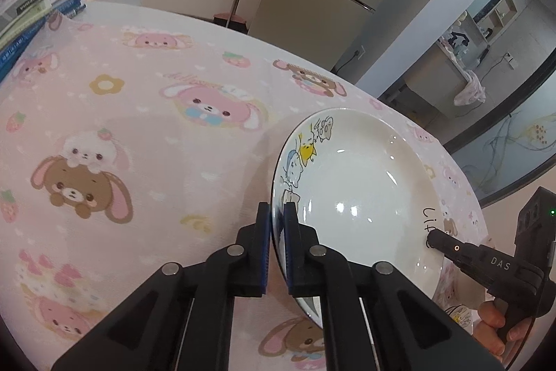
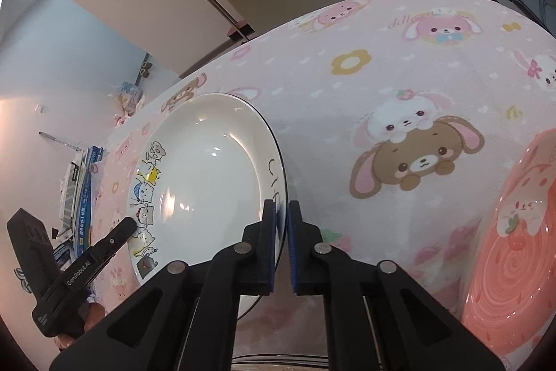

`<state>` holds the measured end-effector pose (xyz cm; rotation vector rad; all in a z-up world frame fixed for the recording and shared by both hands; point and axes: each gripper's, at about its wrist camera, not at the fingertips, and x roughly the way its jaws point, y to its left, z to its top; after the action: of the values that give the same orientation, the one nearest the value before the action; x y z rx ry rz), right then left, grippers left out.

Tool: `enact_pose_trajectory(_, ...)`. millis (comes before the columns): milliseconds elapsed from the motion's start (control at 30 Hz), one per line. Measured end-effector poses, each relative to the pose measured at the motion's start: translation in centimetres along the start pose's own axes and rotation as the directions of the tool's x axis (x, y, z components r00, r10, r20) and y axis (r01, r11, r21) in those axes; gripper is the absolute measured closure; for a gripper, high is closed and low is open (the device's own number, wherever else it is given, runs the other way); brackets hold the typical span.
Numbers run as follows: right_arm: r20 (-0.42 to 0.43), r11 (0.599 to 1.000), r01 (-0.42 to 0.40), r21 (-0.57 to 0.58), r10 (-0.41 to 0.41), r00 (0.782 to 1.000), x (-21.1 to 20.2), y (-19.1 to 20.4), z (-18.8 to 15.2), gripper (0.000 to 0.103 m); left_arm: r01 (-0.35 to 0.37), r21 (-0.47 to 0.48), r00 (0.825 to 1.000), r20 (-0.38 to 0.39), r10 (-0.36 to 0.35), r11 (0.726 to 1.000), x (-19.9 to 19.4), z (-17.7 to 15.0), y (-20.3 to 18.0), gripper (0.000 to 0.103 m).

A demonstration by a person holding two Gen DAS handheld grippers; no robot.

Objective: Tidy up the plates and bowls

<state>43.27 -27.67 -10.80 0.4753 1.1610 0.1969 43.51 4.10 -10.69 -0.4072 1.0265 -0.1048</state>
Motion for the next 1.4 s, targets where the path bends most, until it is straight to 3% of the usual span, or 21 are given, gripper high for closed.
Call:
enact_pose_trajectory(100, -0.007, 1.0, -0.008, -0.011, 0.008, 1.0, 0.5, 0.0, 0.0, 0.095, -0.011, 0.029, 1.0, 0.007, 0.011, 1.0, 0.3, -0.1, -0.4, 0.095)
enact_pose_trajectory(267, -0.007, 0.999, -0.002, -0.036, 0.002, 1.0, 1.0, 0.4, -0.1, 0.093, 0.094, 0.028, 0.996, -0.004, -0.094, 0.995, 0.8, 0.1, 0.8, 0.094)
enact_pose_trajectory(400, -0.005, 0.998, 0.003, -0.057, -0.003, 1.0, 1.2, 0.6, -0.2, 0.092, 0.114, 0.053, 0.993, -0.012, -0.114, 0.992, 1.5, -0.1, 0.5, 0.088)
enact_pose_trajectory(667, -0.055, 0.999, -0.008, -0.039, 0.006, 0.998, 1.4, 0.5, -0.2, 0.089, 0.028, 0.12, 0.998, 0.044, -0.033, 0.992, 0.9, -0.9, -1.2, 0.085)
enact_pose_trajectory(800, -0.042, 0.999, -0.023, -0.035, 0.022, 0.999, 1.0, 0.6, -0.3, 0.088, -0.071, 0.216, 0.981, 0.192, 0.029, 0.974, -1.4, -1.4, -3.4, 0.084)
enact_pose_trajectory(1033, 0.018, 0.995, -0.076, -0.068, 0.077, 0.997, -1.6, 1.4, -0.3, 0.088, -0.066, 0.205, 0.966, 0.257, 0.011, 0.976, -3.2, -1.3, -3.6, 0.084)
enact_pose_trajectory(1400, 0.014, 0.992, -0.105, -0.071, 0.106, 0.994, -1.9, 2.3, -0.4, 0.088, -0.054, 0.206, 0.954, 0.298, -0.01, 0.977, -4.8, -1.3, -3.1, 0.084)
